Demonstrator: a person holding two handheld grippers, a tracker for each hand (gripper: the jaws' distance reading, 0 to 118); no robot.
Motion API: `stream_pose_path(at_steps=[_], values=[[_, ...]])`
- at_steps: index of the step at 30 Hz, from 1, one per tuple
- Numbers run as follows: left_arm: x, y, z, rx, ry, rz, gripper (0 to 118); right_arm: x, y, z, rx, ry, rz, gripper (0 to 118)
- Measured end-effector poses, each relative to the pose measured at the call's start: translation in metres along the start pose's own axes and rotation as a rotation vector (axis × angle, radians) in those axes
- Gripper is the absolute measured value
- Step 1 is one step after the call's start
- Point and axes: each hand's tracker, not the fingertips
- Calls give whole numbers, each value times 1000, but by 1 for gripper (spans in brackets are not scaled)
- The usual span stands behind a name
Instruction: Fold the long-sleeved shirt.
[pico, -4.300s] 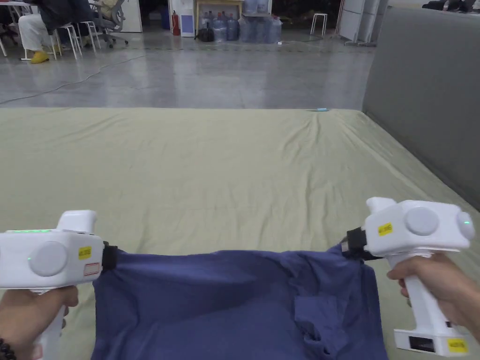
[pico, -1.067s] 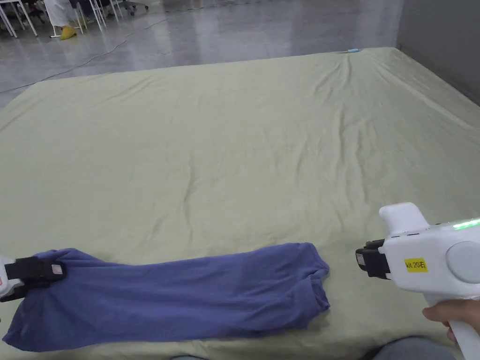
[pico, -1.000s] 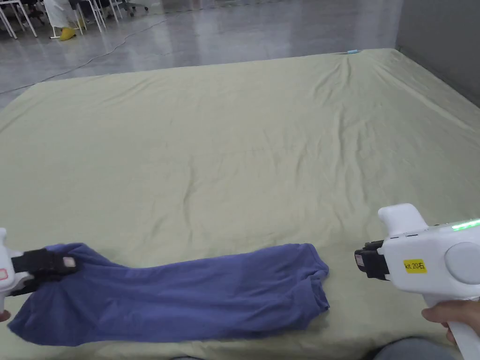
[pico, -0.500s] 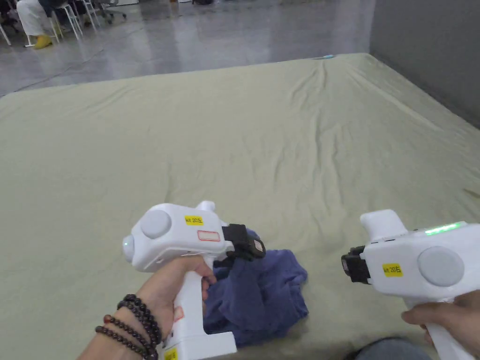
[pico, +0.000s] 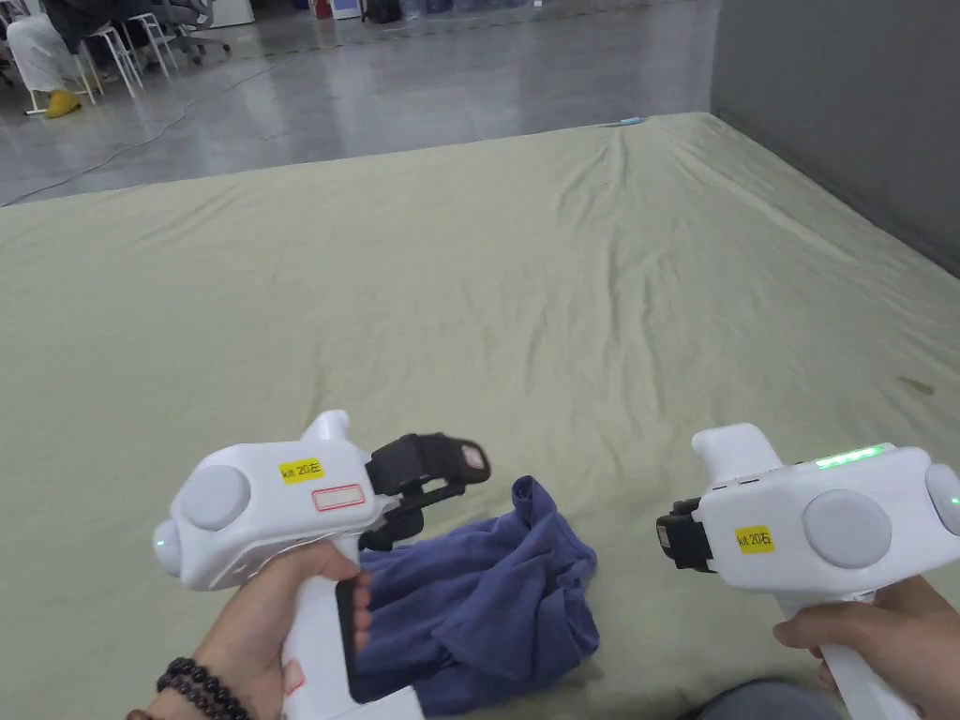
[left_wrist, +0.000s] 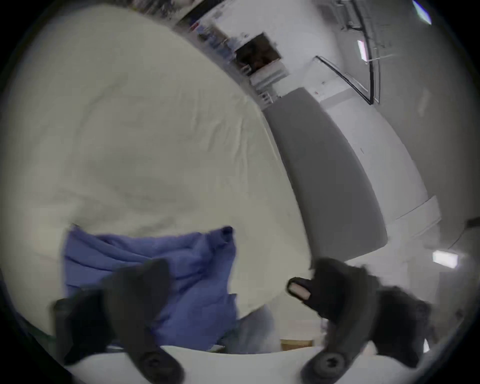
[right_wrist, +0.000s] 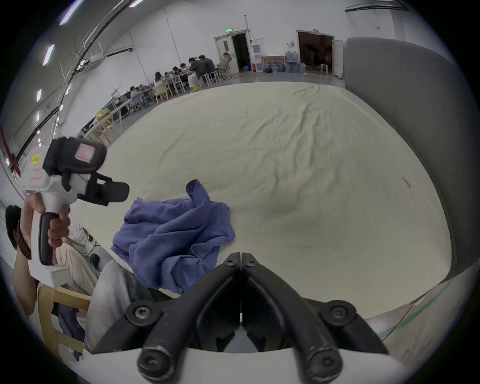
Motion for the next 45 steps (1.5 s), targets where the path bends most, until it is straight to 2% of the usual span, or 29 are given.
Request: stream_pose_path(at_steps=[1,2,3,6,10,15,20,21,23,25,28,31,37,42,44,45], values=[[0,-4,5,26,108,-110,8,-1,0,0,0,11,-3,0],[2,-10,3,7,217,-184,0,-3,0,0,0,15,-2,0],[2,-18,0,22,311,-239,0,-6,0,-1,-1,16,5,0],[0,-37,-19,-42,326,-347,0,-9,-1,-3,-4,14,27,0],[1,-67,-73,-177,470,-426,0,-9,-2,-3,-10,14,29,0],[19,-97,-115,-247,323,-333,0,-5,-3,-1,-2,-3,27,0],[33,-113,-143,-255,356,-380,0,-2,-5,-4,-12,-7,17,0],[34,-111,-140,-242,356,-365,0,-2,-5,-4,-14,-10,18,0],[35,-109,-133,-260,260,-337,0,-2,-5,-4,-17,-10,16,0],[38,-104,-119,-254,264,-337,0,-5,-5,-6,-28,4,-10,0],[39,-90,-83,-211,227,-361,0,-19,5,-13,-32,111,-42,0],[29,-67,-36,-129,187,-319,0,-43,21,-27,5,228,-64,0],[-25,-36,31,-24,255,-212,0,-73,30,-86,-106,291,-163,0],[-71,-34,54,-25,254,-104,0,-50,6,-122,-217,246,-197,0],[-86,-35,56,-25,243,-53,0,-35,-6,-131,-261,204,-186,0],[-92,-37,54,-17,230,-33,10,-28,-12,-132,-246,221,-189,0]])
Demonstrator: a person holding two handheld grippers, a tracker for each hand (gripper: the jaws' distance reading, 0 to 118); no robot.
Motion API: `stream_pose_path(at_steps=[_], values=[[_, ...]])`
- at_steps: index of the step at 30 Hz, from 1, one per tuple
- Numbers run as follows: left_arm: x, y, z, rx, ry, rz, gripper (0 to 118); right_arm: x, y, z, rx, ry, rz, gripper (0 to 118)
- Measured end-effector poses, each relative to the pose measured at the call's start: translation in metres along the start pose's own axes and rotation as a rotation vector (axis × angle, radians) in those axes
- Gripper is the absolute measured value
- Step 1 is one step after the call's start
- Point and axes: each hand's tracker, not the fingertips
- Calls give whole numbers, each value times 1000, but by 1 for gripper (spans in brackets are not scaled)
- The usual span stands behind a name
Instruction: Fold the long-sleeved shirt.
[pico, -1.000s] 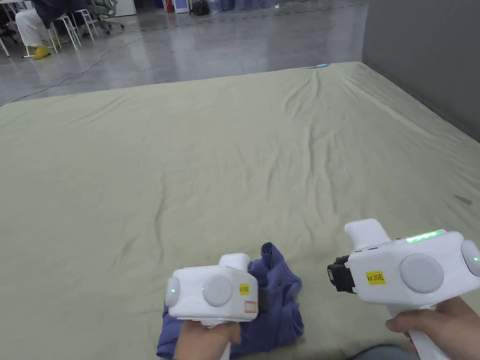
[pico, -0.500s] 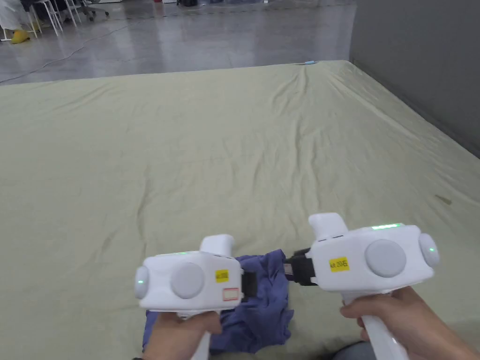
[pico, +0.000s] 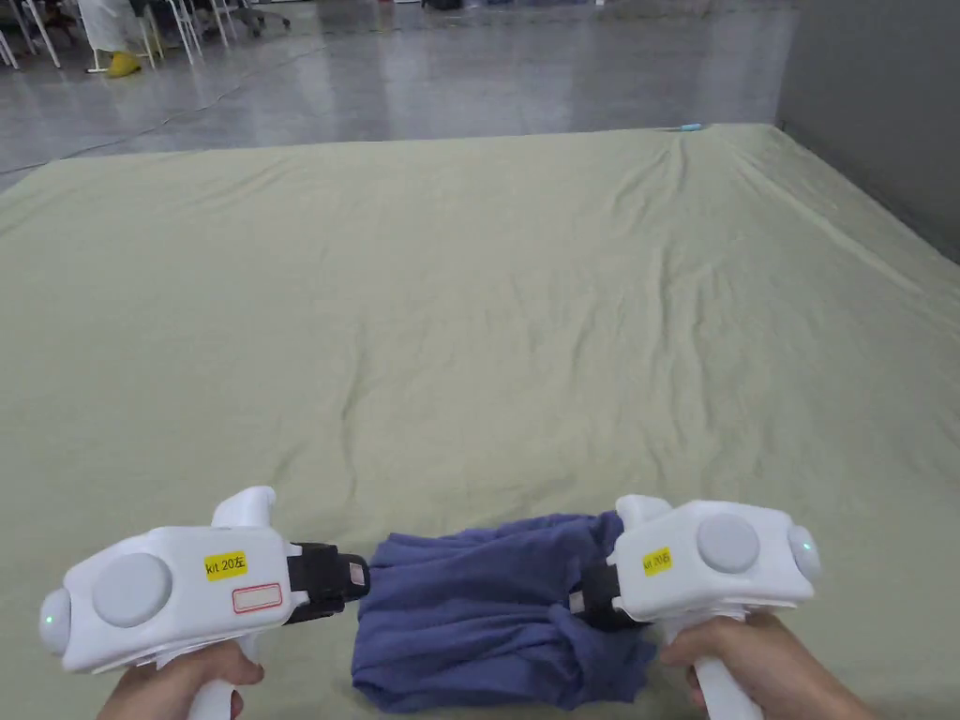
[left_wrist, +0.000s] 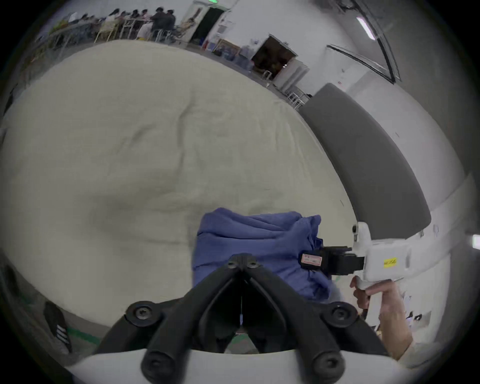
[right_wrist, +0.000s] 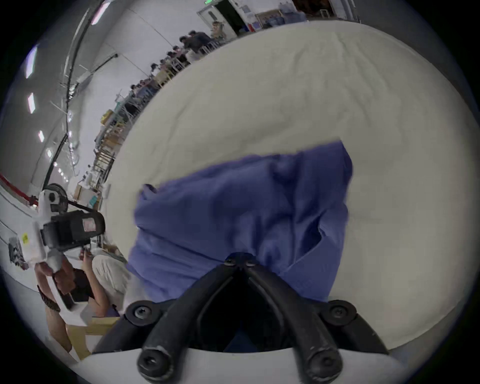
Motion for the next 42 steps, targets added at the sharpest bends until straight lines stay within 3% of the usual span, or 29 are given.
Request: stream_pose_path(at_steps=[1,2,3,4,5,9,13,18,20,21,22,24,26,30,36,42], values=[[-6,-1,-2,9,-16,20,51,7,-2,3,25,64,-18,0],[-11,-1,-6,11,-32,41,51,10,-2,5,28,75,-36,0],[-16,0,-12,-5,-46,70,62,11,-4,7,21,56,-39,0],[-19,0,-19,-31,-46,108,96,12,-4,6,22,59,-40,0],[-20,0,-23,-39,-48,125,113,12,-4,4,24,63,-38,0],[-27,3,-47,-84,-117,150,114,10,-5,1,33,60,-32,0],[-40,-2,-75,-157,-192,206,115,18,-9,1,48,96,-78,0],[-32,-8,-84,-122,-245,74,115,22,-13,-1,62,124,-121,0],[-24,-11,-88,-133,-220,-5,104,21,-13,-4,63,123,-118,0],[-20,-13,-89,-131,-200,-38,76,21,-12,-3,64,121,-114,0],[-18,-13,-88,-118,-178,-51,2,20,-12,-3,64,119,-110,0],[-13,-12,-91,-169,-209,-26,3,19,-12,-3,63,118,-107,0],[-4,-10,-84,-145,-161,-152,3,17,-11,-1,59,114,-110,0],[-3,2,-68,-120,-176,-101,3,-7,-3,9,36,34,-68,0],[-14,22,-30,-58,-126,-143,3,-92,14,24,156,-98,201,0],[-93,60,45,38,-41,-110,3,-196,36,-10,286,-57,390,0]])
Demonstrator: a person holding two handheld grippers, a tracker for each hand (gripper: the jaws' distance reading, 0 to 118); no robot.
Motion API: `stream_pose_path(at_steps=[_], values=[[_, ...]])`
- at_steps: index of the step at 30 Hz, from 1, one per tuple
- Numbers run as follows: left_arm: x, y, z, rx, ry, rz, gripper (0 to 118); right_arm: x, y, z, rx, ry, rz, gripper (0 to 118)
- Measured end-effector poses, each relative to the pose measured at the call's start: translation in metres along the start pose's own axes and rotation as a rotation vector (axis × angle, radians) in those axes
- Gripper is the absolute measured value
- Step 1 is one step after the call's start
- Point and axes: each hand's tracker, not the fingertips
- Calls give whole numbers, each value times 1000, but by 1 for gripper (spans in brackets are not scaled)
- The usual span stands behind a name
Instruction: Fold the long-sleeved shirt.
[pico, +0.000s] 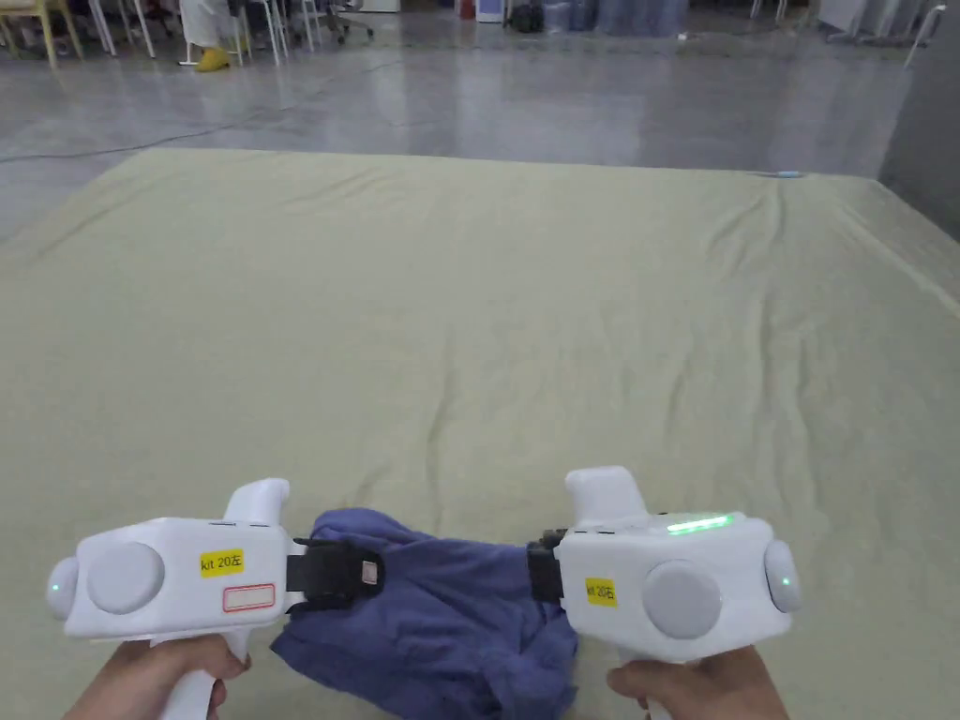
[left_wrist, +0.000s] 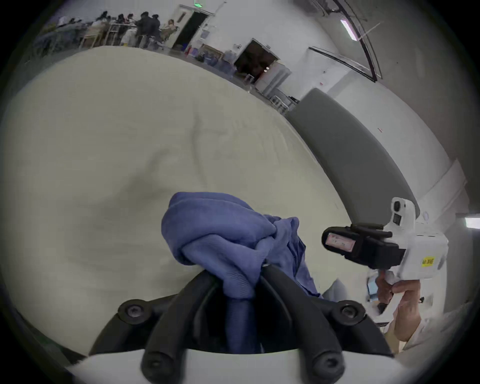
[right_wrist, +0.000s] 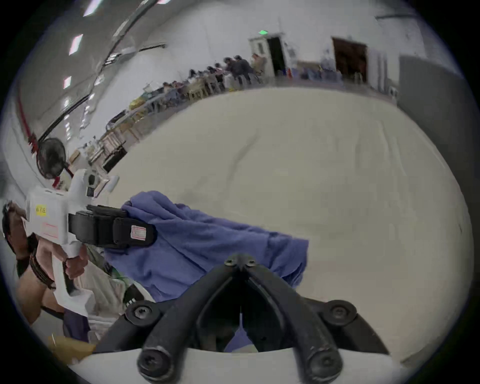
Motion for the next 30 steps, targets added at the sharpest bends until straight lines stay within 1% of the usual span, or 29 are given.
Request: stream_pose_path(at_steps=[3,5,7,8,9,12,13,14,15,16,17,18,19,20,21,22,24,25,27,28,29,30], values=[[-63,18,49,37,79,-6,3,-60,26,-38,62,67,78,0],[-107,27,82,76,132,2,3,-102,42,-71,81,127,100,0],[-154,38,117,68,173,-5,3,-154,58,-111,92,207,131,0],[-176,41,132,71,188,-5,3,-177,65,-130,87,233,151,0],[-197,45,147,77,232,11,3,-200,70,-148,95,258,165,0],[-251,54,181,80,328,56,3,-264,83,-196,128,340,175,0],[-265,55,188,83,349,82,3,-280,85,-213,132,379,178,0],[-273,53,194,92,333,95,3,-289,86,-224,137,442,171,0],[-282,51,200,109,319,135,4,-299,86,-233,136,477,183,0],[-287,47,203,133,299,159,11,-307,84,-240,130,450,206,0],[-287,44,203,147,292,167,29,-312,83,-243,128,423,237,0],[-308,41,203,178,317,150,63,-314,81,-246,132,396,254,0],[-306,38,204,210,350,132,101,-313,80,-248,132,394,248,0],[-305,36,205,231,360,117,109,-309,81,-248,129,398,246,0],[-302,35,206,246,385,115,109,-303,81,-247,128,392,244,0],[-305,36,210,297,394,91,118,-296,82,-242,135,386,246,0],[-291,40,216,305,448,79,118,-281,88,-224,155,360,249,0],[-270,42,220,315,471,79,118,-272,92,-210,163,351,252,0],[-229,46,223,335,439,59,117,-245,98,-176,232,321,243,0],[-202,47,221,380,412,14,111,-229,101,-154,257,307,232,0],[-180,48,217,424,390,-27,92,-218,104,-136,274,298,215,0],[-145,50,213,462,389,-70,50,-199,107,-112,293,278,204,0]])
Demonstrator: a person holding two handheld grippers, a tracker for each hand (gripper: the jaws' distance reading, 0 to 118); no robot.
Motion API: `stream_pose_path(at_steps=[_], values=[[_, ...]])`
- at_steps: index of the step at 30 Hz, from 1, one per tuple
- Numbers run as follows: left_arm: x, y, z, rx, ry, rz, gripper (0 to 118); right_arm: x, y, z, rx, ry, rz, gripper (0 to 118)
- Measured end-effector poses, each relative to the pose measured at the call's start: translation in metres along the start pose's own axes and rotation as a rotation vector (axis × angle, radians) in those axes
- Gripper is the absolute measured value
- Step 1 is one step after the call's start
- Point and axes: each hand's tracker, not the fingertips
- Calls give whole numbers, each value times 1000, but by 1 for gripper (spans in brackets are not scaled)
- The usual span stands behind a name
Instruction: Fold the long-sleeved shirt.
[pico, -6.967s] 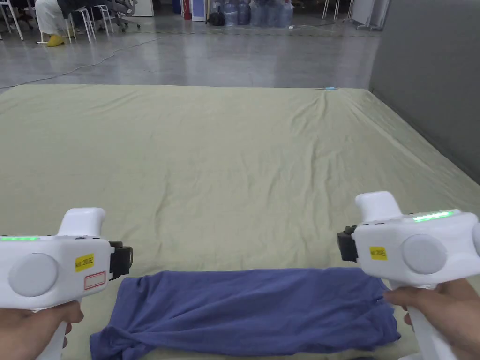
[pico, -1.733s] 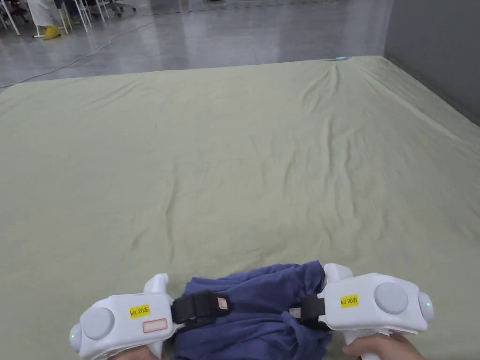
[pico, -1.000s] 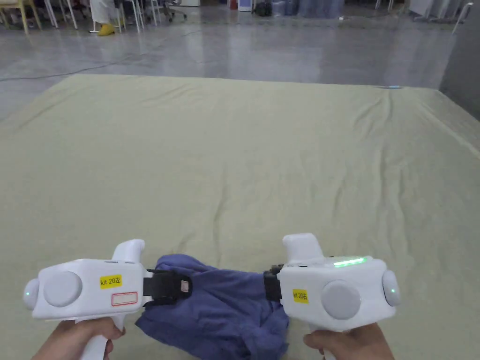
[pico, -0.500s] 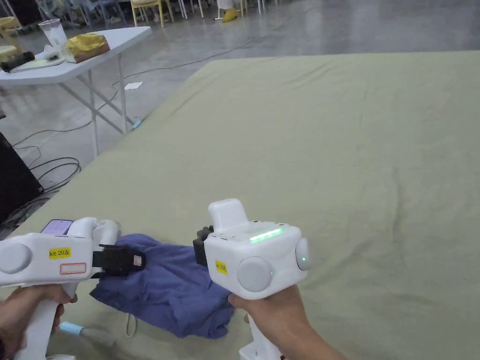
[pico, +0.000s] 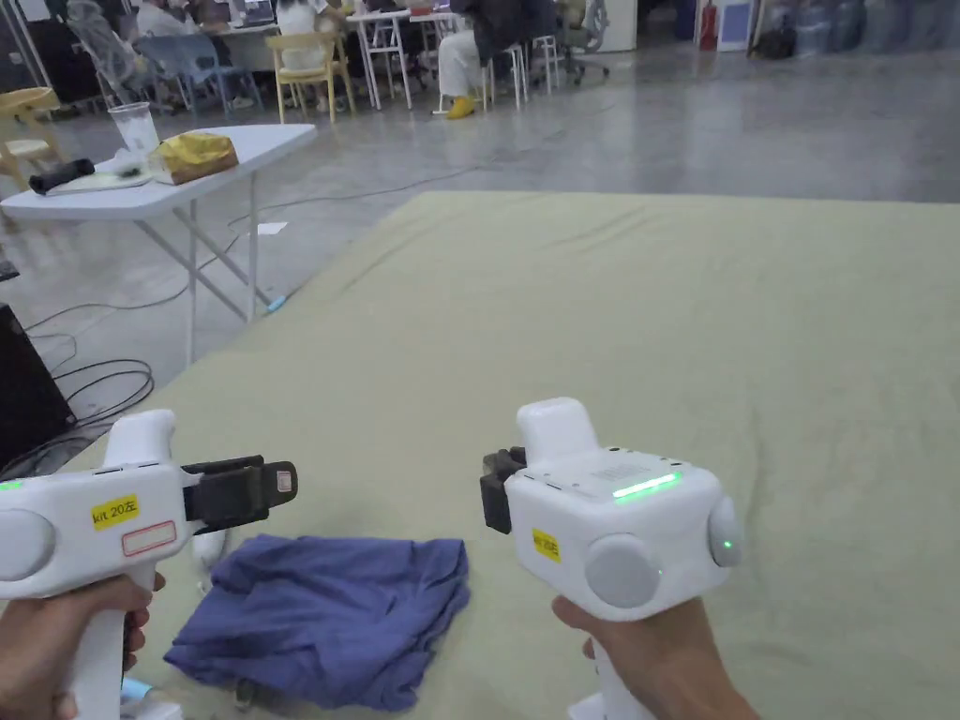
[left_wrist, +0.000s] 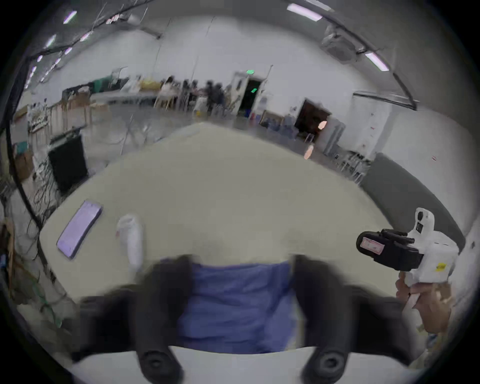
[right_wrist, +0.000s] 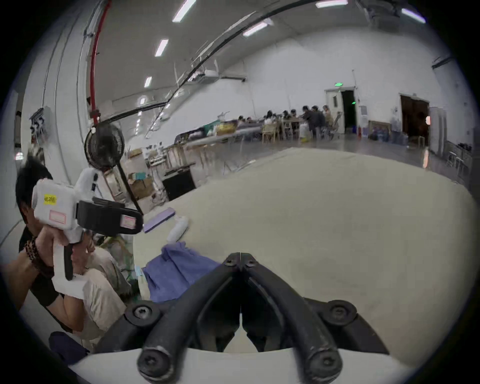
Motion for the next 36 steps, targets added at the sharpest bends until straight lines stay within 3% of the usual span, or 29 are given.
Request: stream_pose_path(at_steps=[1,2,7,10,15,20,23,29,32,36], values=[[32,2,0,33,13,-38,0,12,6,25,29,-22,5,0],[62,2,0,57,52,-76,0,23,11,50,55,-55,14,0],[222,7,8,258,-117,-159,0,85,34,189,199,-262,83,0],[309,9,10,420,-61,-266,0,122,44,271,284,-408,91,0],[390,5,-9,556,-43,-284,0,171,39,367,388,-648,100,0],[418,-33,-11,557,-52,-245,0,197,3,421,447,-802,73,0],[420,-69,-2,559,-5,-292,0,201,-25,434,446,-893,49,0],[416,-119,17,548,29,-356,0,195,-74,445,443,-913,45,0],[413,-135,14,561,34,-360,0,186,-88,439,429,-953,54,0],[411,-154,4,530,-4,-323,0,176,-102,428,442,-934,70,0]])
